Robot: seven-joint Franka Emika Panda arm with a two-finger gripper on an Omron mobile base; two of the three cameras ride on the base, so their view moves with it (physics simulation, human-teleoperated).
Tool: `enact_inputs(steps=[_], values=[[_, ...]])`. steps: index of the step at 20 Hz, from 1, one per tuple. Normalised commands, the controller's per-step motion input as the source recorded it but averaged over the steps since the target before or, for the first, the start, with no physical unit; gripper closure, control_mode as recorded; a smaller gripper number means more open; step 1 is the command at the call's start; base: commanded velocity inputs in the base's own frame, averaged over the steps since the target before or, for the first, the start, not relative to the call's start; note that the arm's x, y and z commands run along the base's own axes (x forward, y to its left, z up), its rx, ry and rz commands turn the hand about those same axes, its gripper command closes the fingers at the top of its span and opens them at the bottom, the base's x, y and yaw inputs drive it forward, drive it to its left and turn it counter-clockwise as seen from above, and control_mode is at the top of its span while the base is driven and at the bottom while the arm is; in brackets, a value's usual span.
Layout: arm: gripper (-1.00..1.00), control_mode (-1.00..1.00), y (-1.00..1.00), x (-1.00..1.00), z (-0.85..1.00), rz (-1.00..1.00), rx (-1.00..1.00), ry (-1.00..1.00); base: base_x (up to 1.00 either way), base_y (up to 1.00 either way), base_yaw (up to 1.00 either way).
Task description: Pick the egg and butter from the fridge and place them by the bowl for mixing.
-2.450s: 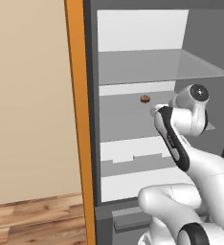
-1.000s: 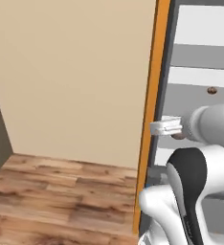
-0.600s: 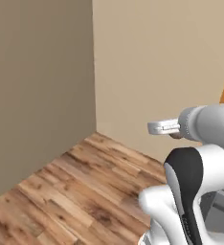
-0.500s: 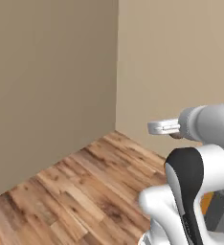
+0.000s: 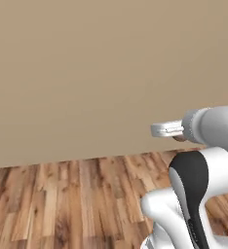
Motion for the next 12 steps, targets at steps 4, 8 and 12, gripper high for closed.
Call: enact_inputs(steps=[4, 8, 12], values=[[1.0, 1.0, 0.0, 0.0, 0.0, 0.0, 0.0, 0.0, 0.73, 0.0, 0.84], [1.0, 1.0, 0.0, 0.0, 0.0, 0.0, 0.0, 0.0, 1.0, 0.0, 0.64], [1.0, 1.0, 0.0, 0.0, 0.0, 0.0, 0.0, 0.0, 1.0, 0.0, 0.47]])
